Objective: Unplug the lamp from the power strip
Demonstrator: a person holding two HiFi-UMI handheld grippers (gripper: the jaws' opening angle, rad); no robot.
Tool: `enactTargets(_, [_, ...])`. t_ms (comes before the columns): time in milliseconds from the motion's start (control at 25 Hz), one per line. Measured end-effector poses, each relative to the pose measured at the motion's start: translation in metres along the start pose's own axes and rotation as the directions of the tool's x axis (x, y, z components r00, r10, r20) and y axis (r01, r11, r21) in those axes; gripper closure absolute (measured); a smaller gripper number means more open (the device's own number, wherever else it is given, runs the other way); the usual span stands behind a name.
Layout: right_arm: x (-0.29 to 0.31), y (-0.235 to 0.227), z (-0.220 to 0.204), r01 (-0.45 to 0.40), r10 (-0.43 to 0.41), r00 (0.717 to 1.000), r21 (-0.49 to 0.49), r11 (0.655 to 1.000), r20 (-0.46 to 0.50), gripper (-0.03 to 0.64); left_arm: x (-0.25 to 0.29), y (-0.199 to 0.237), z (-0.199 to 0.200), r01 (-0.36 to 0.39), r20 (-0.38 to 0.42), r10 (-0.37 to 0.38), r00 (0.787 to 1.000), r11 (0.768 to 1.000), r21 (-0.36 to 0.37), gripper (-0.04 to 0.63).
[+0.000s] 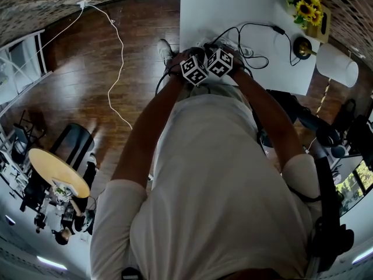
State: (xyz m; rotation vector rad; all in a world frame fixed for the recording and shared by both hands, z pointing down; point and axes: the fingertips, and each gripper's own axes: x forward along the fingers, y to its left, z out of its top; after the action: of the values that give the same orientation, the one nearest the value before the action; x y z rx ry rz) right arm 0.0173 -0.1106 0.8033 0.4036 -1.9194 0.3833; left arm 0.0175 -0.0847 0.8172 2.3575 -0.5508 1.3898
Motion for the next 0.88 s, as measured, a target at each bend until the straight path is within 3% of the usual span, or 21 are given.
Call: enactTargets(880, [-0.0028,-0.0018,-0.0026,-0.012,0.012,1.0,0.026,1.0,-0.025,0.572,0.0019,-0.0016,0.0018,-0.018,-0.026,0.019,0.999,0.999,0.029,0.592])
